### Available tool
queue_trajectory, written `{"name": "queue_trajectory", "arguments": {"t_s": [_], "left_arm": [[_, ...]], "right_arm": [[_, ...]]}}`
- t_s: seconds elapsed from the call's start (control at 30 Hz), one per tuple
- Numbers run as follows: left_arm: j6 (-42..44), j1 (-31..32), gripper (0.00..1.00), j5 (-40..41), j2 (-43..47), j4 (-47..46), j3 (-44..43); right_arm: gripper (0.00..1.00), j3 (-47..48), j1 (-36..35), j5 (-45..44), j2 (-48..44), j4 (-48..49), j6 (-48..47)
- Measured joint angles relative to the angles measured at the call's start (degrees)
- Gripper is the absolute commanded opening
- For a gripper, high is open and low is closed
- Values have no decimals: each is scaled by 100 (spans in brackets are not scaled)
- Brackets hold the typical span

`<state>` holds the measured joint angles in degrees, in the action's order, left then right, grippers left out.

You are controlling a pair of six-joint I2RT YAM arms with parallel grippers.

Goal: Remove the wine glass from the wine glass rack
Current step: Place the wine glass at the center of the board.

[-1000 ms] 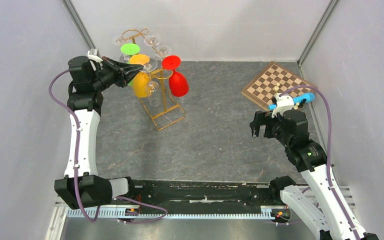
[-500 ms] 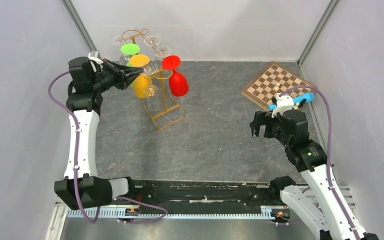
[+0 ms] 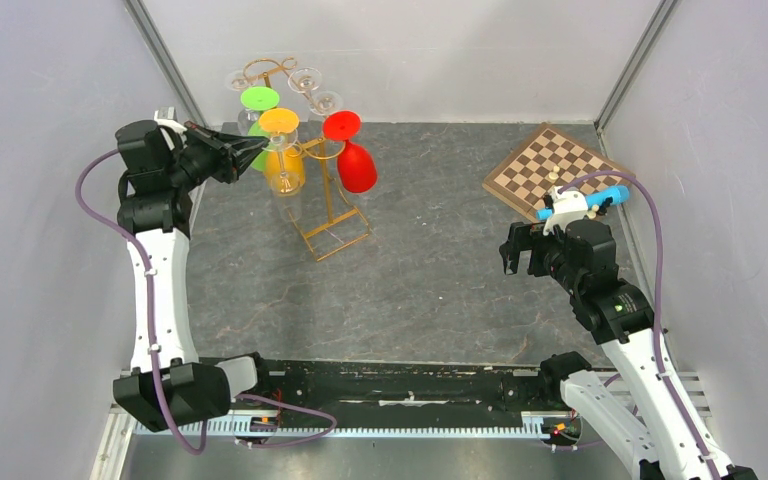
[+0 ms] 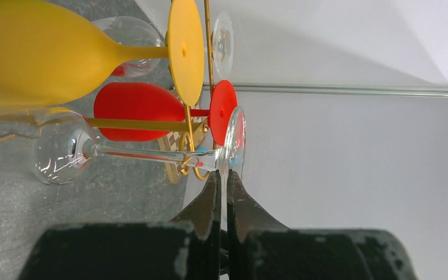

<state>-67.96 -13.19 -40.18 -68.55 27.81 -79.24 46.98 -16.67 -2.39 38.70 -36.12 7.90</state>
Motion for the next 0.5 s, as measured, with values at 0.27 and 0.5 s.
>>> {"name": "queue_trajectory", "arguments": {"t_s": [0.27,0.5], "left_arm": [[85,-61,2,-2,129,44,0],[337,-55,2,-72,385,125,0]], "right_arm": [[98,0,0,2,17,0,0],[98,0,0,24,76,-28,0]]}}
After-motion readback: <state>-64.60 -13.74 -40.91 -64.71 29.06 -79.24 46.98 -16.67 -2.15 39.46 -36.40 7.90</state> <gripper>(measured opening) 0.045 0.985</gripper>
